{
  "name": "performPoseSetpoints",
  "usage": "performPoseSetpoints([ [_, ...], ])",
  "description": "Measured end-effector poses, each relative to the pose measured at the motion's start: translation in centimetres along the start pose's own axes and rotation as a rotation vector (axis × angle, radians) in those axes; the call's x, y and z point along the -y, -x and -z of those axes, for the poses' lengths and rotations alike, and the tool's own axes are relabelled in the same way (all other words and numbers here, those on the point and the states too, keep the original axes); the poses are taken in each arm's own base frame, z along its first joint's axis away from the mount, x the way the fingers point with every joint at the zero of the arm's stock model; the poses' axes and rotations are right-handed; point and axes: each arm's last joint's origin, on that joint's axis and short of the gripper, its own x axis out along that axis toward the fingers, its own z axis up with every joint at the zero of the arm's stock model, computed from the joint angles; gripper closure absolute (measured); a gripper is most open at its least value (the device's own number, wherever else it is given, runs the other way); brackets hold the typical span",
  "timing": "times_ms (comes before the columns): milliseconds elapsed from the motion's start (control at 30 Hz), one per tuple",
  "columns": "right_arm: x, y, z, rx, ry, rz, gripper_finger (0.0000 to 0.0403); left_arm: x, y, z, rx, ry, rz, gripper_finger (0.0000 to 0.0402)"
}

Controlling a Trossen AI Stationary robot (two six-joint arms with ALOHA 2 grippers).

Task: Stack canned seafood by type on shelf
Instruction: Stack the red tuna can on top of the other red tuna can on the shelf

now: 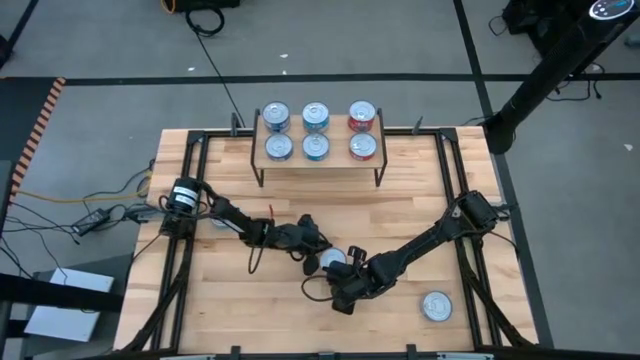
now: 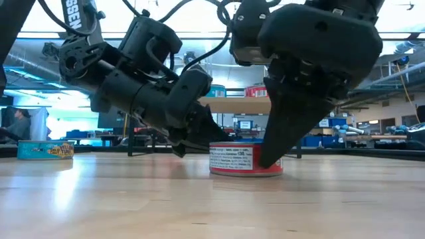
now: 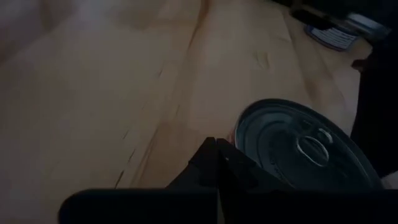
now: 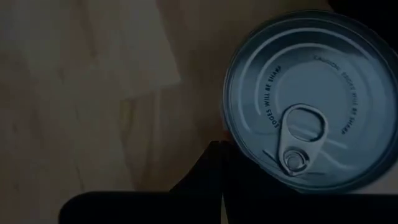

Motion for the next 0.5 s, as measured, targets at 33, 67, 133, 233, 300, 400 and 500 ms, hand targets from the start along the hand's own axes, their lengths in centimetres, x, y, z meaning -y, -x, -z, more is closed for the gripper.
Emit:
performPoseSetpoints([
  [33, 0.0, 0.1, 0.0, 0.001, 0.0, 0.0, 0.0396, 0.0, 0.0, 0.1, -0.005, 0.0, 0.001, 0.0401],
  [67, 0.1, 0.3, -0.1, 0.003, -0.003, -0.002, 0.0396, 0.0, 0.0, 0.1, -0.008, 0.002, 0.003, 0.0401],
  [133, 0.1, 0.9, -0.4, 0.015, -0.009, -0.018, 0.0396, 0.0, 0.0, 0.1, -0.015, 0.003, 0.016, 0.0401],
  [233, 0.3, 2.1, -0.9, 0.02, -0.039, -0.044, 0.0396, 0.1, 0.0, 0.2, -0.022, 0.003, 0.031, 0.0401],
  [300, 0.6, 2.9, -1.3, 0.028, -0.072, -0.052, 0.0396, 0.1, 0.0, 0.2, -0.023, 0.004, 0.034, 0.0401],
  [400, 1.1, 4.1, -2.2, 0.054, -0.105, -0.069, 0.0396, 0.1, 0.1, 0.2, -0.029, 0.003, 0.045, 0.0401],
  [500, 1.7, 4.5, -2.6, 0.055, -0.118, -0.067, 0.0396, 0.2, 0.1, 0.3, -0.042, 0.001, 0.063, 0.0401],
])
